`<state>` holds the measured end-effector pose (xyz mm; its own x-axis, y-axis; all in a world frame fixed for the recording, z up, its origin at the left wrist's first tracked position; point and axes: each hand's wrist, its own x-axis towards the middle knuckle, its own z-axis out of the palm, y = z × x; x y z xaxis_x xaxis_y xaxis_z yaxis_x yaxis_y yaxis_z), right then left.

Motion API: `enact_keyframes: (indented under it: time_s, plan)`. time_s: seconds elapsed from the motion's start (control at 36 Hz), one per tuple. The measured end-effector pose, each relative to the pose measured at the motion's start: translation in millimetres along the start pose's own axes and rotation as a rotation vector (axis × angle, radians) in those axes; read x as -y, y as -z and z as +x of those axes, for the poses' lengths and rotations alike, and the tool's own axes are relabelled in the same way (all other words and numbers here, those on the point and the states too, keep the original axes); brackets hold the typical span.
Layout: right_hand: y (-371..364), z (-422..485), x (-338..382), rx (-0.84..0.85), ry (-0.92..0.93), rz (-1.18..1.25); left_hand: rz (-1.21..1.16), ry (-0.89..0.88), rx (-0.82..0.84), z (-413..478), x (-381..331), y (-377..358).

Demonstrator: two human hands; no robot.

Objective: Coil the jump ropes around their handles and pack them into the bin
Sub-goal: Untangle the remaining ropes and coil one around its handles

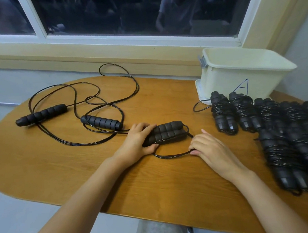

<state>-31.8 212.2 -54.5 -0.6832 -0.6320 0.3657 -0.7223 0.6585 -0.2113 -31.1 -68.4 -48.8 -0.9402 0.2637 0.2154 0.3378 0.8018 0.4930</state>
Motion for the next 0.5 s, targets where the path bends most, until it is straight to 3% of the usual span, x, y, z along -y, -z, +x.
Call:
enact_keyframes:
  time_s: [0.28,0.5]
  plan:
    - [-2,0,-2,-0.054,0.012,0.034,0.009,0.006,0.094,4,-4,3]
    - [-2,-1,-2,-0.054,0.012,0.024,-0.076,-0.078,0.007,-4,-6,1]
